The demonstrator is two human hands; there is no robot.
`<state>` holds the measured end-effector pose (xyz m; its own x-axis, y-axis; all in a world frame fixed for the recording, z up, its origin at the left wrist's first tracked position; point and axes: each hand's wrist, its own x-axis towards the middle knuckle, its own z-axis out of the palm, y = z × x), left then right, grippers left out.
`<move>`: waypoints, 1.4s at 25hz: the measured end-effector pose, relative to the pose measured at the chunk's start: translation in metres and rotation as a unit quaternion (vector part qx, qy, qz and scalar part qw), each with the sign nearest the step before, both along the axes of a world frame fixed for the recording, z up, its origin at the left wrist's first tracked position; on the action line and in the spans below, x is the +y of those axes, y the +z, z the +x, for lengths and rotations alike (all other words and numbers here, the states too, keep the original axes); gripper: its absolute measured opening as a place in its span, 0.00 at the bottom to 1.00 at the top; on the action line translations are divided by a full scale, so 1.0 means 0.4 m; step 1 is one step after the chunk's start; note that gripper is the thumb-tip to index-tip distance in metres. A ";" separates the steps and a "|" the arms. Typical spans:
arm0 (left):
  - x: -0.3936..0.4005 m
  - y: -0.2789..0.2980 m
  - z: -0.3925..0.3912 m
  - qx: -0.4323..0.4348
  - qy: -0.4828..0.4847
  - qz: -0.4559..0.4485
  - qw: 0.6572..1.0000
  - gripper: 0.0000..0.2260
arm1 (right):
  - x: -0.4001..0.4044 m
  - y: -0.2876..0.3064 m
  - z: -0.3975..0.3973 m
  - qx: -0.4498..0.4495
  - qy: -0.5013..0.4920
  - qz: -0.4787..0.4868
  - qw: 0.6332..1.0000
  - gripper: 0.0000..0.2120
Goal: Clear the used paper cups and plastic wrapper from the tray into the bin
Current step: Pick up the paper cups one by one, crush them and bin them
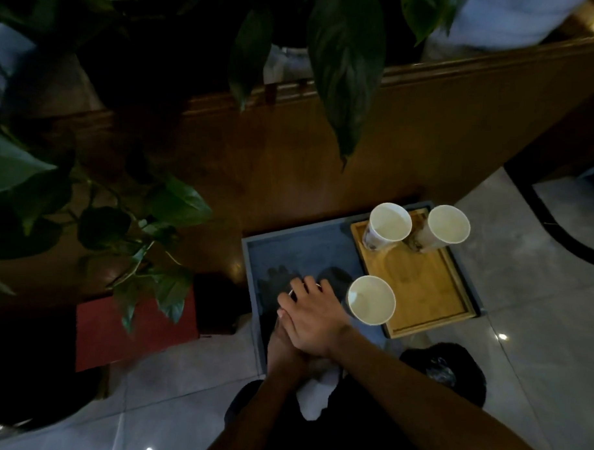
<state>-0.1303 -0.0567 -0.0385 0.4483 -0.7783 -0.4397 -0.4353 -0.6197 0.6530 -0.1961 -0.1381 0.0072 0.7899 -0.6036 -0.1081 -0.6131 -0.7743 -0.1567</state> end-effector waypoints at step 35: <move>-0.094 0.338 -0.089 0.125 -0.046 -0.049 0.990 0.27 | -0.308 0.309 -0.311 -0.082 -0.086 0.590 0.799 0.32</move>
